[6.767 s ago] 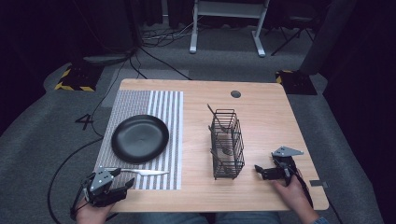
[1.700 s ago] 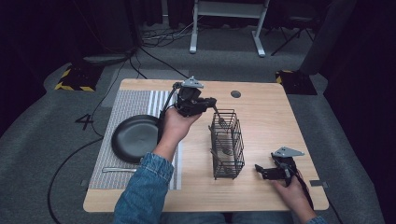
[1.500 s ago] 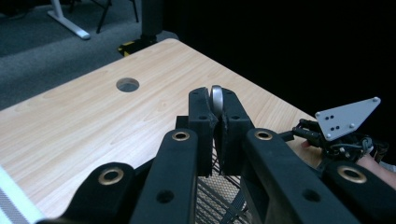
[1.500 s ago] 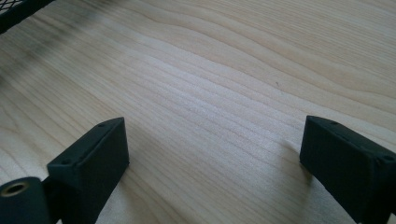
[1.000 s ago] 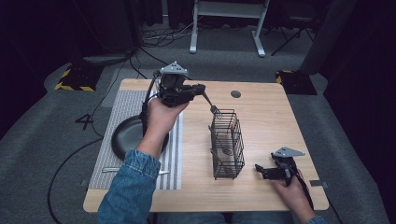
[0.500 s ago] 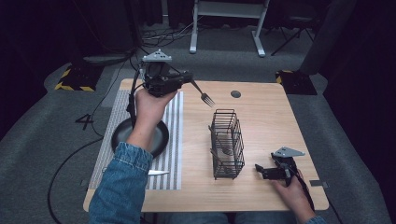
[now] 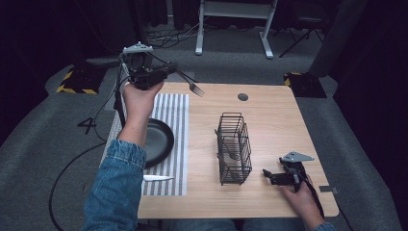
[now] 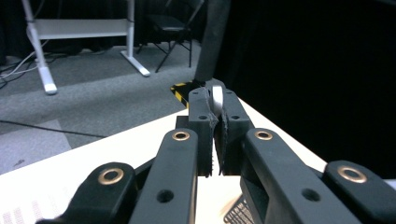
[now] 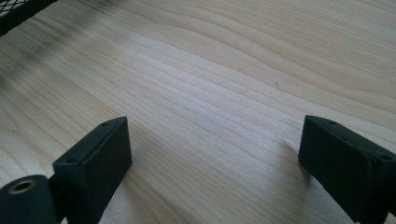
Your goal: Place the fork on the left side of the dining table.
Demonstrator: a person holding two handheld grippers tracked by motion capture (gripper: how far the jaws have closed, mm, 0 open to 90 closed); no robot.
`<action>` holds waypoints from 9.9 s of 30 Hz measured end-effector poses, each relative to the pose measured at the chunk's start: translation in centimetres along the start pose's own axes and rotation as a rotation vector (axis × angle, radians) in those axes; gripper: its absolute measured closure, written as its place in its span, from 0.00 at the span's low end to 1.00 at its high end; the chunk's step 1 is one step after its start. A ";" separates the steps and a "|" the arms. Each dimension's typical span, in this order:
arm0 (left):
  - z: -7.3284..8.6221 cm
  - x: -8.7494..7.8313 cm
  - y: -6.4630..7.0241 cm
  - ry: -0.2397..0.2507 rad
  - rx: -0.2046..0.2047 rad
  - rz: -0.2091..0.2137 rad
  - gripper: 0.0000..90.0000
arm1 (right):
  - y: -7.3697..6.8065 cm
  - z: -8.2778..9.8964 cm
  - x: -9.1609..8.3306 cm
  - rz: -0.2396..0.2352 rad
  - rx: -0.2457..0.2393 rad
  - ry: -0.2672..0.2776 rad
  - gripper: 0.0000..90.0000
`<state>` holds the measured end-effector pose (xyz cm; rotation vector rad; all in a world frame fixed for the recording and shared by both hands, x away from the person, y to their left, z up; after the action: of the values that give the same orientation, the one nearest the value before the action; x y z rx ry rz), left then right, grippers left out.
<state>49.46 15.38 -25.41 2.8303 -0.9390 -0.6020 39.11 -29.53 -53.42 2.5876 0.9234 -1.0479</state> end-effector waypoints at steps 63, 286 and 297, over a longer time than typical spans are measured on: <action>6.4 4.6 -10.7 -0.150 -0.212 -0.312 0.96 | 0.0 0.0 0.0 0.006 0.001 0.002 0.11; 18.3 -11.4 -2.3 -0.163 0.060 -0.186 0.51 | -0.1 -0.1 0.0 0.024 0.018 0.011 0.14; 22.9 -11.6 -1.9 -0.168 0.023 -0.117 0.48 | -0.1 -0.1 0.0 0.024 0.018 0.011 0.14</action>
<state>32.94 24.46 -42.90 2.9075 -0.8130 -0.8597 39.12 -29.43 -53.37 2.6147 0.8869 -1.0417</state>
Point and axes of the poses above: each handheld gripper's, and its own axes: x roughly forward along the jaws, z roughly out of its underside, y roughly to its right, the point moved 4 cm from there along x, roughly forward along the jaws, and after that the axes turned 5 degrees about -z, right-handed, at the moved point
